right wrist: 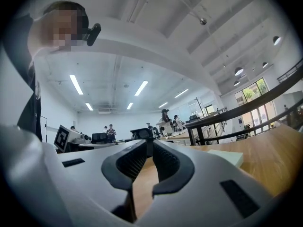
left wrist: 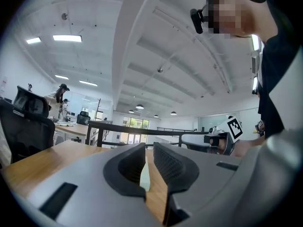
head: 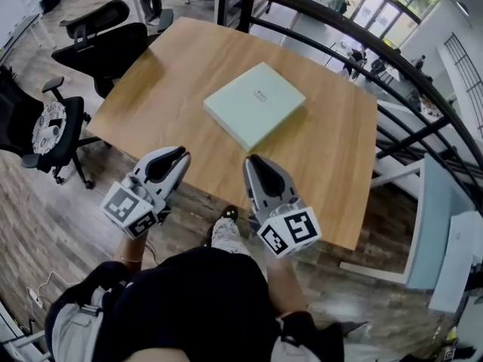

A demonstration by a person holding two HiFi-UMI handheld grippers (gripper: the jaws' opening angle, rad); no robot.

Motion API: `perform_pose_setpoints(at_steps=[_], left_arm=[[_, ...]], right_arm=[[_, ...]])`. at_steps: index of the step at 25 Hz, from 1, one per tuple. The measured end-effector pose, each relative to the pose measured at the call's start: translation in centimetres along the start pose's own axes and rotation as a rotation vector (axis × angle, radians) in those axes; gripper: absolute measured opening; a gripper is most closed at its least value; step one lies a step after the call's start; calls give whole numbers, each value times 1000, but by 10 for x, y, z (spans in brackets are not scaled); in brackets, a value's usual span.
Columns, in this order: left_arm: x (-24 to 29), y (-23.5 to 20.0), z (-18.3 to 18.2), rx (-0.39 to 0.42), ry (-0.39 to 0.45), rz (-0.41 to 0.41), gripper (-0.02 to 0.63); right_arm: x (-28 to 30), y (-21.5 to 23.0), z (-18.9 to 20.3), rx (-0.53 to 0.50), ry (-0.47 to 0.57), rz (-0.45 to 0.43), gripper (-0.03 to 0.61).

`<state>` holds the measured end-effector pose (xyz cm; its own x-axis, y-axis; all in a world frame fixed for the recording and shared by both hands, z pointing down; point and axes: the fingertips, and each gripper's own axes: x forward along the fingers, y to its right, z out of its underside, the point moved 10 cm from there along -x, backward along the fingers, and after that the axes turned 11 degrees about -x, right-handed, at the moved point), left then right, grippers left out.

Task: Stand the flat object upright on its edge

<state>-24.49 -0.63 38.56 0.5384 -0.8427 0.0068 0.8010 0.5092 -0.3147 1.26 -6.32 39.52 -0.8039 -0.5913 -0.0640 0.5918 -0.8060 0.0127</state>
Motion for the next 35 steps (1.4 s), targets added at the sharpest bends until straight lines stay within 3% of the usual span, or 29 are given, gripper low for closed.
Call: perform_pose_setpoints(at_steps=[4, 16, 35], left_arm=[[25, -21, -9, 1, -17, -9, 46], [123, -65, -18, 2, -107, 64, 132], [242, -98, -29, 73, -205, 129, 156]], right_arm=[[25, 22, -7, -12, 17, -10, 49], [59, 97, 10, 16, -2, 53, 51], [63, 190, 34, 103, -10, 190, 51]])
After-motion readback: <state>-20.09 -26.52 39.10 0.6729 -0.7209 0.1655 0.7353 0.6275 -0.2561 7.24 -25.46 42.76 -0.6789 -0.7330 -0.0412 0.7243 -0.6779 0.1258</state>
